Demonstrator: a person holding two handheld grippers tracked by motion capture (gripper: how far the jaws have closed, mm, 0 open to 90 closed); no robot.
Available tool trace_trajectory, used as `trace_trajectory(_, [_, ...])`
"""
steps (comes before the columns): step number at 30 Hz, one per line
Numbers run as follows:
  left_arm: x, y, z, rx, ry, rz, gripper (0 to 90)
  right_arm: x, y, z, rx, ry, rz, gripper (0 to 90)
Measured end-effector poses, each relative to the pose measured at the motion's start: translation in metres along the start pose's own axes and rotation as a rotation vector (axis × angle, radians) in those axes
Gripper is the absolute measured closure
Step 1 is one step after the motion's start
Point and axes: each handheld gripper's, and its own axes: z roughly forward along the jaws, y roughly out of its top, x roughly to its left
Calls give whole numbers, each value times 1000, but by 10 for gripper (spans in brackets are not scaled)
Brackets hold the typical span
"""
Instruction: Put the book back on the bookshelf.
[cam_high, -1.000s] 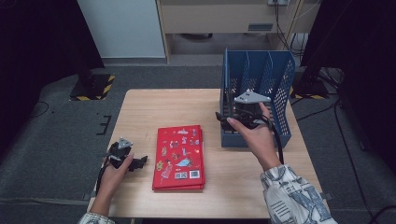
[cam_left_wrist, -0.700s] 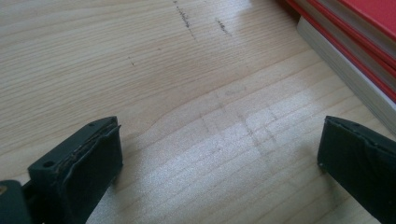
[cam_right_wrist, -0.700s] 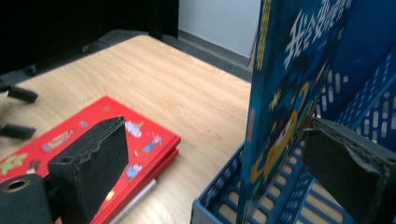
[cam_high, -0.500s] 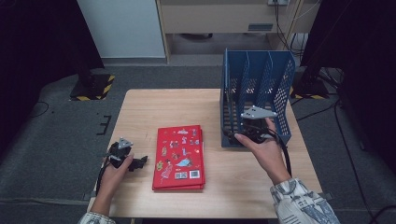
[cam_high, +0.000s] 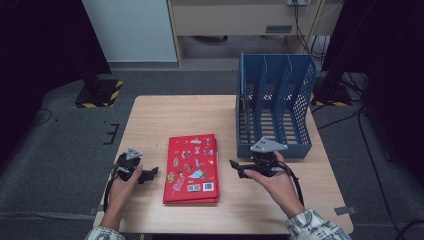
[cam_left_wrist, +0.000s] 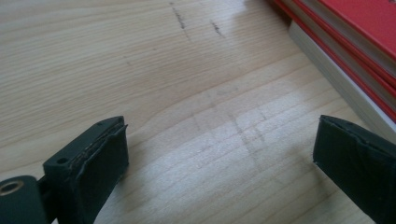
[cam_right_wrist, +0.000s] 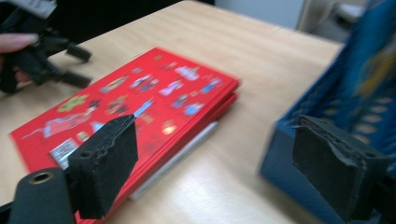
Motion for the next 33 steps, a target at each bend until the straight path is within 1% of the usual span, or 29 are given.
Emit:
trace_trajectory(1, [-5, 2, -2, -15, 5, 12, 42, 8, -9, 5, 7, 10, -6, 165])
trace_trajectory(2, [-5, 2, -2, -15, 5, 12, 45, 8, -9, 5, 7, 10, -6, 165])
trace_trajectory(3, [-8, 2, -3, -18, 0, 14, 45, 12, -14, 7, 3, 13, 1, 172])
trace_trajectory(4, [-12, 2, -5, -12, -9, 18, 53, 15, -19, 10, 2, 22, 9, 174])
trace_trajectory(6, [-17, 3, -9, -28, -42, 18, 78, 21, -25, 16, 21, 23, 10, 191])
trace_trajectory(7, [-19, 4, -11, -47, -36, 20, 81, 25, -25, 21, 41, 36, -2, 184])
trace_trajectory(8, [-21, 5, -13, -67, -18, 25, 81, 29, -25, 26, 54, 50, -20, 187])
trace_trajectory(9, [-22, 6, -14, -91, -8, 24, 82, 33, -25, 31, 53, 54, -26, 190])
trace_trajectory(10, [-22, 8, -17, -108, -15, 24, 83, 35, -26, 35, 53, 68, -13, 193])
trace_trajectory(11, [-23, 10, -19, -129, -26, 14, 83, 37, -27, 40, 57, 80, -4, 196])
trace_trajectory(13, [-27, 14, -22, -149, -49, 14, 84, 40, -31, 50, 79, 84, -11, 197])
trace_trajectory(14, [-29, 16, -22, -151, -57, 15, 84, 41, -34, 54, 94, 87, -14, 197])
trace_trajectory(15, [-32, 18, -24, -159, -64, 19, 84, 43, -36, 57, 108, 80, -22, 199])
trace_trajectory(16, [-36, 20, -25, -169, -83, 27, 83, 43, -38, 59, 116, 74, -24, 206])
trace_trajectory(17, [-39, 22, -25, -172, -99, 38, 81, 43, -39, 60, 122, 79, -13, 213])
trace_trajectory(18, [-42, 23, -25, -169, -102, 40, 80, 43, -41, 62, 131, 79, -5, 218])
trace_trajectory(20, [-48, 22, -23, -163, -113, 32, 79, 44, -43, 65, 165, 77, -25, 218])
trace_trajectory(21, [-50, 21, -23, -150, -121, 48, 79, 44, -44, 66, 159, 76, -23, 233])
trace_trajectory(23, [-55, 19, -23, -139, -117, 63, 79, 45, -43, 66, 149, 73, -23, 236])
trace_trajectory(24, [-57, 18, -23, -132, -121, 63, 79, 46, -43, 67, 144, 81, -10, 233])
trace_trajectory(25, [-58, 17, -23, -133, -132, 55, 79, 47, -44, 68, 146, 91, 7, 224])
trace_trajectory(26, [-59, 17, -23, -136, -149, 43, 79, 48, -45, 69, 150, 90, 7, 213])
trace_trajectory(27, [-60, 17, -22, -138, -155, 39, 79, 51, -45, 70, 147, 90, -3, 205])
trace_trajectory(28, [-62, 17, -21, -135, -160, 41, 79, 53, -45, 71, 148, 93, -7, 189])
trace_trajectory(29, [-64, 17, -19, -129, -159, 52, 79, 56, -45, 73, 147, 96, -14, 144])
trace_trajectory(30, [-66, 17, -18, -123, -161, 63, 79, 56, -45, 73, 147, 96, -14, 144])
trace_trajectory(31, [-68, 18, -16, -120, -163, 68, 78, 56, -47, 76, 149, 108, 12, 115])
trace_trajectory(32, [-69, 18, -15, -119, -163, 63, 77, 56, -47, 77, 152, 111, 19, 102])
trace_trajectory(33, [-70, 19, -14, -120, -163, 69, 77, 56, -47, 77, 152, 111, 19, 102])
